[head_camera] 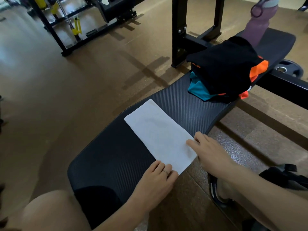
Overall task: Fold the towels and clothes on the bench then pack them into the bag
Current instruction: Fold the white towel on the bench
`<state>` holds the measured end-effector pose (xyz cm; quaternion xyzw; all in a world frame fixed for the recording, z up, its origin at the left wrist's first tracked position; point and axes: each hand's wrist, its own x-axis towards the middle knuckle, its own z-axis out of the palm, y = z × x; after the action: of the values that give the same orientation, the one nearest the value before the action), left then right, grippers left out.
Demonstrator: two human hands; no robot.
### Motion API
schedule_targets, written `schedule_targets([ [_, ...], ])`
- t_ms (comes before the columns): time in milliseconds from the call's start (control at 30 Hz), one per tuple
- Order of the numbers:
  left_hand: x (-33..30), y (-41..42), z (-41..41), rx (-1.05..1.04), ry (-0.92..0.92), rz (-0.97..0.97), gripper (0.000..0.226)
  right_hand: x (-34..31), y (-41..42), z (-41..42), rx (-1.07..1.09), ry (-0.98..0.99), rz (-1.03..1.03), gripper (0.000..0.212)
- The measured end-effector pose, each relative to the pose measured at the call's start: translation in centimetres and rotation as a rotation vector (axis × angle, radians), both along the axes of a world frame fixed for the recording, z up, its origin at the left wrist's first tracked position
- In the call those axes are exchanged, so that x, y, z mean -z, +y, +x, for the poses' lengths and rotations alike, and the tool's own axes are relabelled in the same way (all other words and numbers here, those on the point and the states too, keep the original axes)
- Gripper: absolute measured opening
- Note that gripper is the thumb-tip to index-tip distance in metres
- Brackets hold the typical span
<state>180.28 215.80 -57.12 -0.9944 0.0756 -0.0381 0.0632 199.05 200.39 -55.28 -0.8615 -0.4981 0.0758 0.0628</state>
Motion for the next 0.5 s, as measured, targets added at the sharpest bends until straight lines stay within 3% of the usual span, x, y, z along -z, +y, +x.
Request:
schedule_targets([
  [167,-1.1,-0.7,1.3,-0.126,0.045,-0.083,0.034,0.2,-0.4,1.7,-0.056,-0.057,0.152,0.038],
  [267,-1.6,-1.4,2.2,-0.189,0.034,-0.157,0.024,-0.2,-0.4,2.7,-0.122,-0.036,0.224,0.020],
  [367,-1.4,-1.3,1.9,-0.148,-0.024,-0.210,0.005,-0.7,-0.5,3.4,-0.169,0.053,0.289,0.012],
  [500,-2.0,0.4,0.6,-0.140,-0.080,-0.278,0.015,-1.9,0.0,3.4,-0.090,0.302,0.382,0.007],
])
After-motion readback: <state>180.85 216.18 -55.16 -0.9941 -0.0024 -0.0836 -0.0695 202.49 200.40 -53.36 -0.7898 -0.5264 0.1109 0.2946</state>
